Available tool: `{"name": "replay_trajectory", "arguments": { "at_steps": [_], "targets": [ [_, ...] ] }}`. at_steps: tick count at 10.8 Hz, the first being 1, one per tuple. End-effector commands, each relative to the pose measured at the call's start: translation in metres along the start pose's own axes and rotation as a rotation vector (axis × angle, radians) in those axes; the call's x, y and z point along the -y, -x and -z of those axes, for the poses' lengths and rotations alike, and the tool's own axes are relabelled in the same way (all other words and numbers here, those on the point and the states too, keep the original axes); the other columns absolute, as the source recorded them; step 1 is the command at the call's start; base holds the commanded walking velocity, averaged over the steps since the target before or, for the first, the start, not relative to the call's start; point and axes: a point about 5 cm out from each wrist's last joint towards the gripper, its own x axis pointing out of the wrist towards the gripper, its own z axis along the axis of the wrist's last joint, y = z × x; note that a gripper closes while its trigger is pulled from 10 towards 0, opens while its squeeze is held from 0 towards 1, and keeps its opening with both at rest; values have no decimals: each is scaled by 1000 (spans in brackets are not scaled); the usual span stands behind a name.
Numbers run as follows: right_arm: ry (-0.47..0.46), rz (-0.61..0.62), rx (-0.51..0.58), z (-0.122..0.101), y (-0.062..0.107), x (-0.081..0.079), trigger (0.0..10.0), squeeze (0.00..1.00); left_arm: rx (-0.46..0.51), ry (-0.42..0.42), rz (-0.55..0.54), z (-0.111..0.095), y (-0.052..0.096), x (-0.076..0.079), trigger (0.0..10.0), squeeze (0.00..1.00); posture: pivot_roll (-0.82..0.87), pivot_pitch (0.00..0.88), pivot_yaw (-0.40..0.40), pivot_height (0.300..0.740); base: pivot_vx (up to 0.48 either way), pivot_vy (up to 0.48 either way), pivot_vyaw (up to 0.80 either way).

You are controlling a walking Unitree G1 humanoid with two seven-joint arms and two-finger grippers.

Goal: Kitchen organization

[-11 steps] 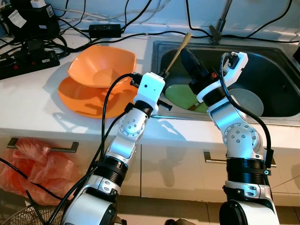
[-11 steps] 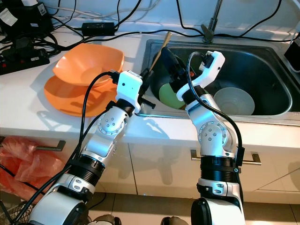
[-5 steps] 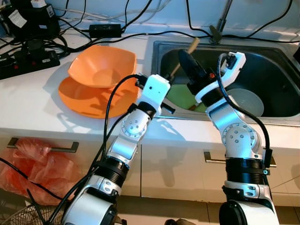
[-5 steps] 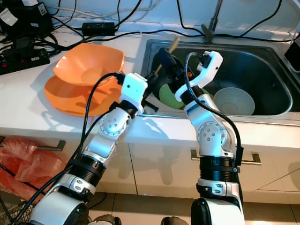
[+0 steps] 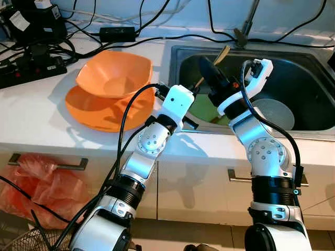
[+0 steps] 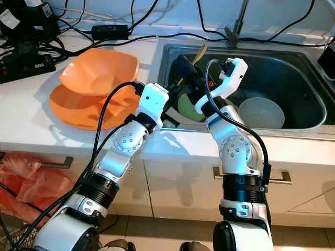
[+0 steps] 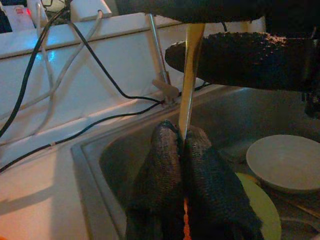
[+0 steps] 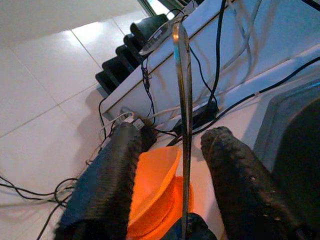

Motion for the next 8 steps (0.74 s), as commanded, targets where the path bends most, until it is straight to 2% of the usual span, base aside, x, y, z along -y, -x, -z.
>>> {"name": "replay_trajectory", "arguments": {
  "at_steps": [1, 8],
  "targets": [
    [12, 19, -7, 1, 2, 4, 0, 0, 24, -12, 16, -5, -1, 3, 10000, 0, 40, 54, -21, 740, 0, 0, 0],
    [17, 27, -6, 2, 1, 5, 0, 0, 24, -31, 17, -6, -1, 3, 10000, 0, 44, 52, -23, 740, 0, 0, 0]
  ]
}}
